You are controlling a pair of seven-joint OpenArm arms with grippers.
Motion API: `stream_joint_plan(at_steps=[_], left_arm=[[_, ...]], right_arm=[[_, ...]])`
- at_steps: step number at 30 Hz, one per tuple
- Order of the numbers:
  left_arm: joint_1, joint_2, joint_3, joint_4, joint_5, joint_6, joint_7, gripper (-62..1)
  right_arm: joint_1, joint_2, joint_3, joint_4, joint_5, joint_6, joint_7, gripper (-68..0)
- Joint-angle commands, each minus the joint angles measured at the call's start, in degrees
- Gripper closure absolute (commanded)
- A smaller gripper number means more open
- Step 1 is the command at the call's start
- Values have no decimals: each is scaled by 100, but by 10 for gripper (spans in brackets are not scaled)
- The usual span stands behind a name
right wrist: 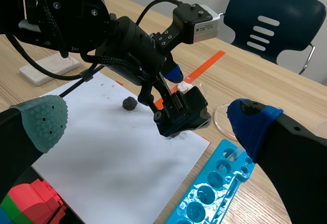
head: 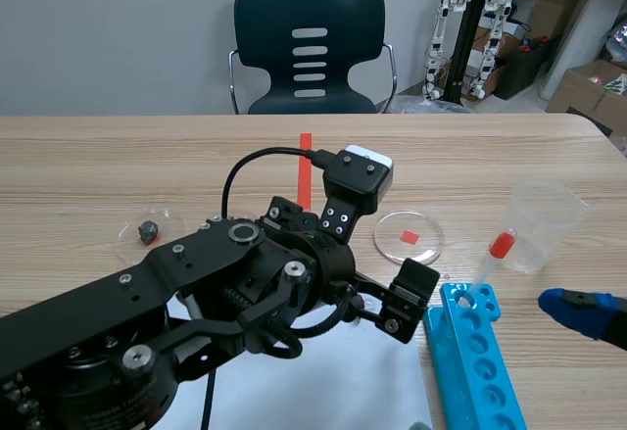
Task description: Return to the home posture
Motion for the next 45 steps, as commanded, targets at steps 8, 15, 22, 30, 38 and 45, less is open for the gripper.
stream_joint_plan(at_steps=[8,15,22,30,38,45], left_arm=[[-48,70,-46,26,7,-11,-63,-623],[-48,70,-46,26,7,-11,-63,-623],[-48,68,-46,26,7,-11,-63,-623],[-48,68,-46,26,4,-11,-63,-623],[-46,2,-46,44,4,-81,-66,-623],[330,-702,-197,619,4,-223,-529,-623]], right_arm=[[22,26,15,66,66,-2,105,-679],[22,26,15,66,66,-2,105,-679],[22,26,15,66,66,-2,105,-679],[22,26,15,66,66,-2,105,-679],[22,26,15,66,66,-2,105,-679],[22,26,15,66,66,-2,103,-679]])
